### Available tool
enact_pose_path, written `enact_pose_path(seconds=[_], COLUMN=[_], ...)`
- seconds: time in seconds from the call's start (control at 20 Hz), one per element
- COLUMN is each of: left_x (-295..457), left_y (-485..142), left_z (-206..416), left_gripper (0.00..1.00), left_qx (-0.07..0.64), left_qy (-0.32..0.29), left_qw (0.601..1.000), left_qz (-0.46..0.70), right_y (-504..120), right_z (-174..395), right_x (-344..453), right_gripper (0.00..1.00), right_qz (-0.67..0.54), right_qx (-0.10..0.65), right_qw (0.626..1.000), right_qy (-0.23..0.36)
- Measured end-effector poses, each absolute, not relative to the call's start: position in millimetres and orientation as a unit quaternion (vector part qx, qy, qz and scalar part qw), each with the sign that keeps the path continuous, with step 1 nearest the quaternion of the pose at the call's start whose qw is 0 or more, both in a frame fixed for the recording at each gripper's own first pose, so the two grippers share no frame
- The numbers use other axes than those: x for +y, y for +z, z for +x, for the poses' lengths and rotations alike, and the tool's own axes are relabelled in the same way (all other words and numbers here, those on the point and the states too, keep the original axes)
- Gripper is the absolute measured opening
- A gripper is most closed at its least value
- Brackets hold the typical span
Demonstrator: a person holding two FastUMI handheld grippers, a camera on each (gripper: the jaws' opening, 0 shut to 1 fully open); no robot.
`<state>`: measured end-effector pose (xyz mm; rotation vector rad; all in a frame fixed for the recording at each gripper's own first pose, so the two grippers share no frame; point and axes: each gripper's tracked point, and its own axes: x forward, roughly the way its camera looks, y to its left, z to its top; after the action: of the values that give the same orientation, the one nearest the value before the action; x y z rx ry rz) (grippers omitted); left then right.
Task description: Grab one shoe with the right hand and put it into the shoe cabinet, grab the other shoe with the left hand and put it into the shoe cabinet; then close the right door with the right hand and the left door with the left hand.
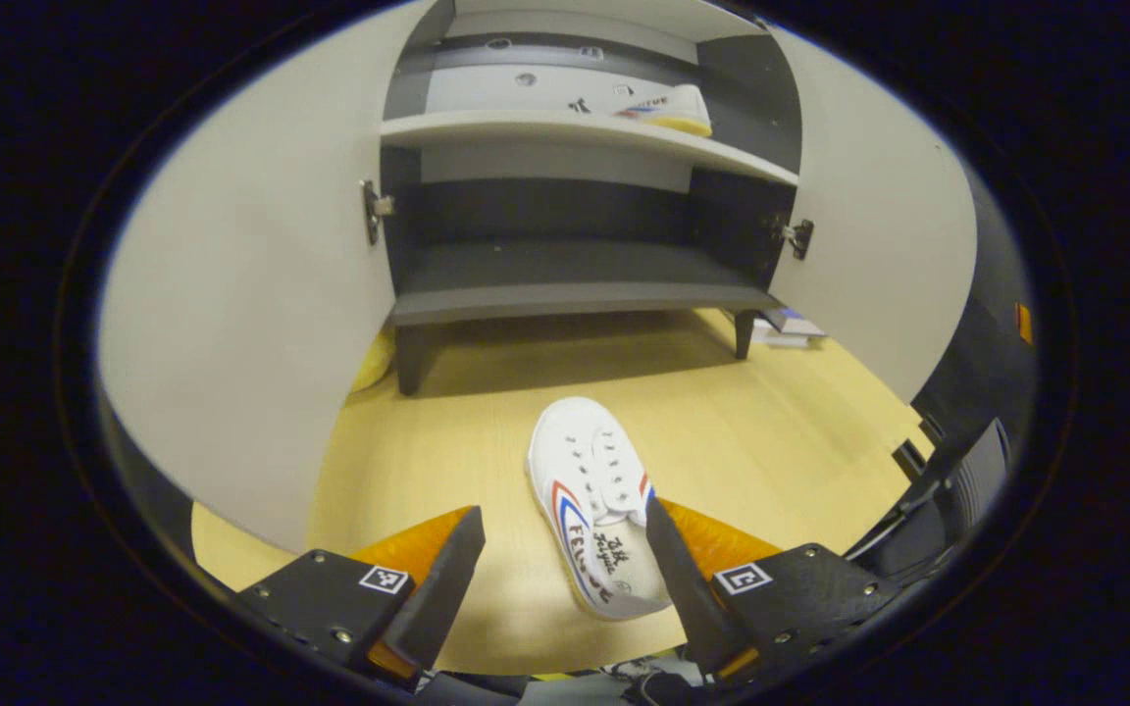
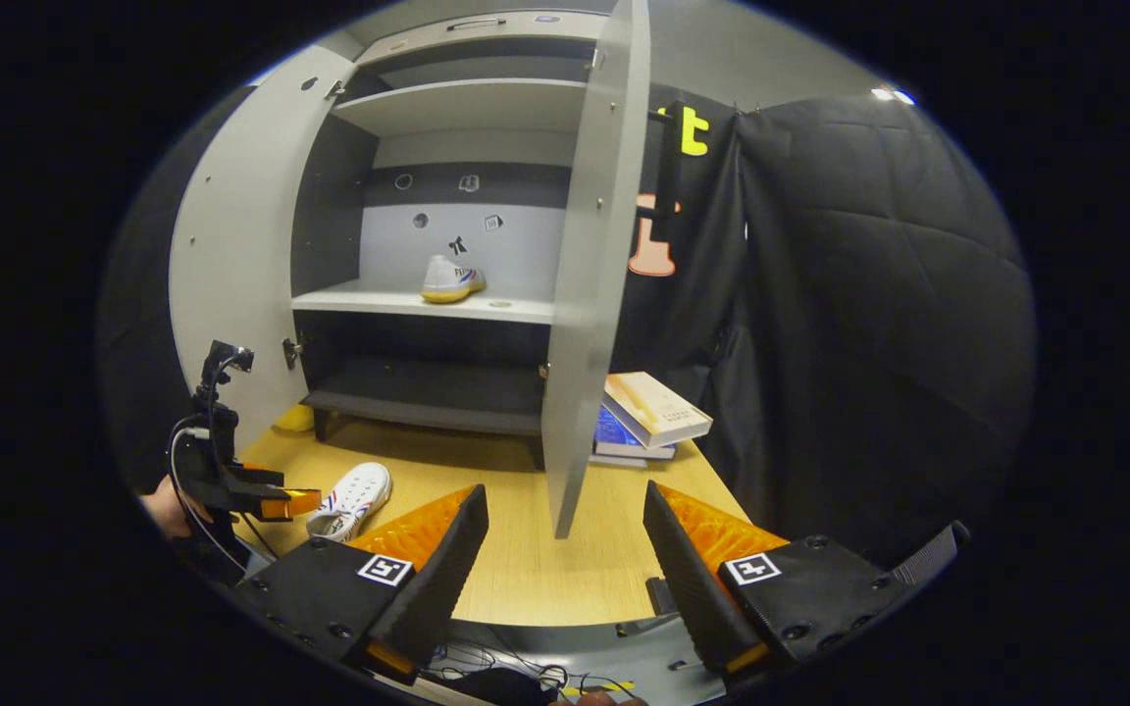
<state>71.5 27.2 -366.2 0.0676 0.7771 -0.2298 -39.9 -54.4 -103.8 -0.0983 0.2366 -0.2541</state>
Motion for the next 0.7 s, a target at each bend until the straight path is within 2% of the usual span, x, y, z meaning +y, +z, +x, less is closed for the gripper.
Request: enact_pose_path(seconds=[0.15, 0.25, 0.3, 0.45, 0.5, 0.7], left_x=[27, 26, 26, 23, 24, 19], left_y=[-393, -403, -408, -415, -420, -435], left_z=[85, 91, 92, 98, 96, 91], left_gripper=[0.94, 0.98, 0.93, 0.93, 0.84, 0.83], left_qx=[0.413, 0.426, 0.431, 0.445, 0.453, 0.47], left_qy=[-0.103, -0.1, -0.1, -0.097, -0.09, -0.089], left_qw=[0.904, 0.899, 0.897, 0.889, 0.886, 0.876], left_qz=[0.03, 0.013, 0.002, -0.037, -0.048, -0.057], right_y=[-116, -120, -121, -123, -122, -122], right_z=[-58, -67, -72, -82, -85, -91], right_x=[-76, -92, -100, -118, -121, -129], right_gripper=[1.0, 1.0, 1.0, 1.0, 0.99, 1.0], right_qz=[-0.009, 0.008, 0.012, 0.023, 0.029, 0.032], right_qx=[0.137, 0.141, 0.141, 0.145, 0.143, 0.144], right_qw=[0.977, 0.972, 0.969, 0.963, 0.962, 0.957], right_qy=[-0.163, -0.19, -0.202, -0.226, -0.231, -0.249])
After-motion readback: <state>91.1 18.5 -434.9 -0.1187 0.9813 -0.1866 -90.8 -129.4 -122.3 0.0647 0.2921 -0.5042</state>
